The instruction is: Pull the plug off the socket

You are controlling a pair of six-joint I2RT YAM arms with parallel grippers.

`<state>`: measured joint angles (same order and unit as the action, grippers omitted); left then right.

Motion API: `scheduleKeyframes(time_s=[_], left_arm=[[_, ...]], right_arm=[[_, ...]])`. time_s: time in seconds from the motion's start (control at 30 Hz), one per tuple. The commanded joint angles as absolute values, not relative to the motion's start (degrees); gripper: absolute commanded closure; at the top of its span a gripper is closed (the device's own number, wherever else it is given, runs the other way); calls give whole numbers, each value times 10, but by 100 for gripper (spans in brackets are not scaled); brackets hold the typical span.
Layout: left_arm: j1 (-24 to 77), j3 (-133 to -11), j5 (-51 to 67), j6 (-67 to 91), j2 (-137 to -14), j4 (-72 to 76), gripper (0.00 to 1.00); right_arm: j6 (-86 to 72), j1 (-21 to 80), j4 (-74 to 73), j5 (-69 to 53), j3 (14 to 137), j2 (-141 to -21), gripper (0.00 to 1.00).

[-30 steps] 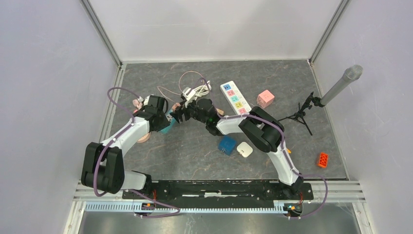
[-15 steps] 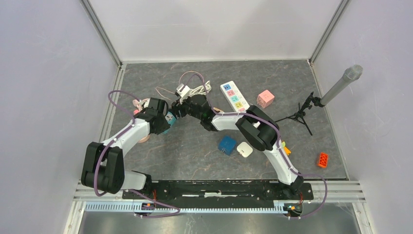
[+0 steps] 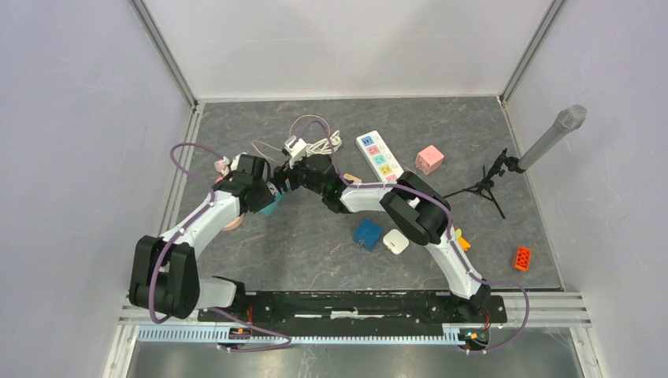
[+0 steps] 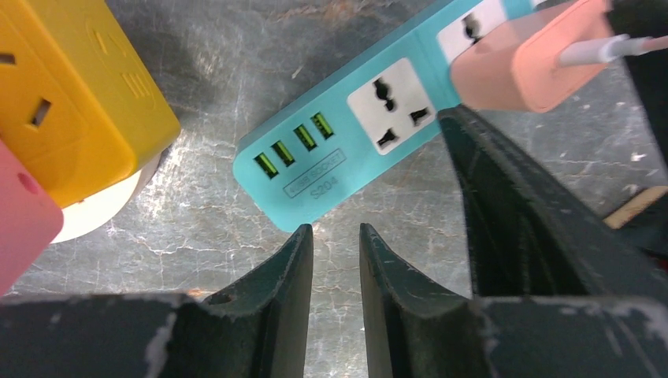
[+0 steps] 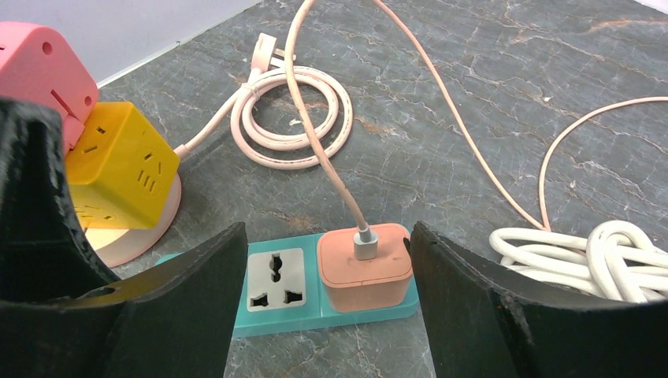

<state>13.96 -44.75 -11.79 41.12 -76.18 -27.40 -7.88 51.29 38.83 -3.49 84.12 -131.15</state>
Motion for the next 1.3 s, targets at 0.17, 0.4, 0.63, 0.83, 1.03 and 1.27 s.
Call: scheduleKeyframes(time_s=[0.17, 0.4, 0.63, 0.83, 1.03, 1.27], left_arm=[[138, -478, -126, 430, -735, -269, 64], [138, -469, -139, 443, -719, -262, 64], [137, -465, -147, 440, -729, -263, 64], [137, -455, -152, 454, -735, -251, 64], [137, -446, -121, 478, -770, -212, 64], [136, -456, -162, 471, -795, -231, 60]], right_arm=[[-85, 511, 493, -4, 745, -1258, 20], [-83, 511, 462, 23, 758, -1260, 21], [-82, 511, 408, -6, 812, -1290, 26], [-95, 511, 409, -41, 838, -1318, 33], [-98, 510, 404, -45, 863, -1343, 38], [-99, 511, 416, -5, 838, -1325, 62]])
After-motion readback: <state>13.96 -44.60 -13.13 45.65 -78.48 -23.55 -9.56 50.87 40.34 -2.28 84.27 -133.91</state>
